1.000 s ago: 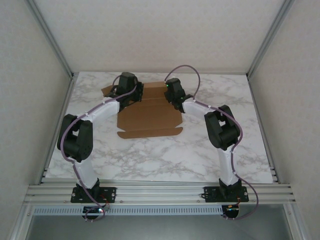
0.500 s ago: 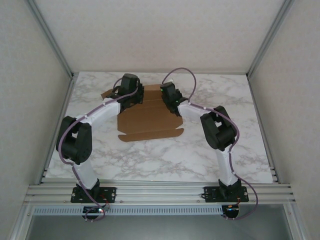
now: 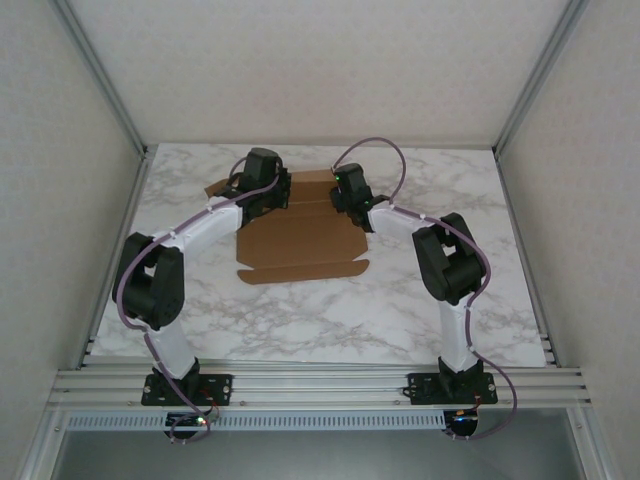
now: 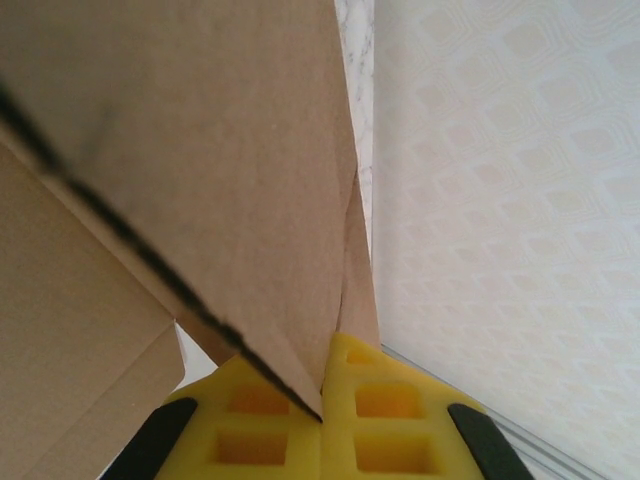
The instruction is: Fold the paper box
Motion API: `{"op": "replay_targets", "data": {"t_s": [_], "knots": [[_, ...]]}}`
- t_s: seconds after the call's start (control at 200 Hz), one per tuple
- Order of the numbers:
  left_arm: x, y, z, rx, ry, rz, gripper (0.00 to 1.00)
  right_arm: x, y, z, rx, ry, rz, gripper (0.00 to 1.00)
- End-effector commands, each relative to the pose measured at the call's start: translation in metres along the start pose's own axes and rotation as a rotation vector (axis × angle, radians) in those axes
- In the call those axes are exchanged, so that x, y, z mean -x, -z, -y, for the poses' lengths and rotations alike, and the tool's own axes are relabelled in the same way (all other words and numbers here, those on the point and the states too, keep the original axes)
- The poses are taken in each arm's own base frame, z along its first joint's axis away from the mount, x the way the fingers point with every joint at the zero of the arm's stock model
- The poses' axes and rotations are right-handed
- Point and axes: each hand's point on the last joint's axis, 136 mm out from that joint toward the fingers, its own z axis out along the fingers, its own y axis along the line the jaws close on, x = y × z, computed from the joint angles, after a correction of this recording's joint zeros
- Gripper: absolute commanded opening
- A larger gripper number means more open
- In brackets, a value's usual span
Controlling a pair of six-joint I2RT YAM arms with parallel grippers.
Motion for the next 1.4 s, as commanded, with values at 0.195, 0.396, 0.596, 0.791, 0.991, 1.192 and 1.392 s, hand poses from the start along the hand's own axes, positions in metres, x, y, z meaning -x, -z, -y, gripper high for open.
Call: {"op": "replay_targets", "data": {"t_s": [0.195, 0.396, 0.596, 0.791, 0.991, 1.192, 1.392], "knots": [[-0.009, 0.014, -0.011, 0.029, 0.022, -0.027, 0.00, -0.022, 0.026, 0.016, 0.023, -0.061, 0.059, 0.73], [-0.006, 0.012, -0.018, 0.041, 0.017, -0.020, 0.00, -0.002, 0.060, 0.010, 0.168, -0.054, 0.254, 0.99], [-0.003, 0.008, -0.025, 0.054, 0.013, -0.015, 0.00, 0.012, 0.080, 0.031, 0.218, -0.176, 0.333, 0.98], [-0.003, 0.004, -0.029, 0.059, 0.008, -0.013, 0.00, 0.010, 0.083, 0.043, 0.227, -0.183, 0.355, 0.89], [0.000, 0.000, -0.027, 0.044, -0.008, -0.003, 0.00, -0.010, 0.067, 0.023, 0.286, -0.076, 0.236, 0.82], [0.001, -0.005, -0.029, 0.046, -0.018, 0.000, 0.00, -0.020, 0.056, 0.014, 0.298, -0.026, 0.172, 0.81], [0.002, -0.007, -0.030, 0.049, -0.015, 0.003, 0.00, -0.023, 0.037, 0.021, 0.133, 0.008, 0.084, 0.61]]}}
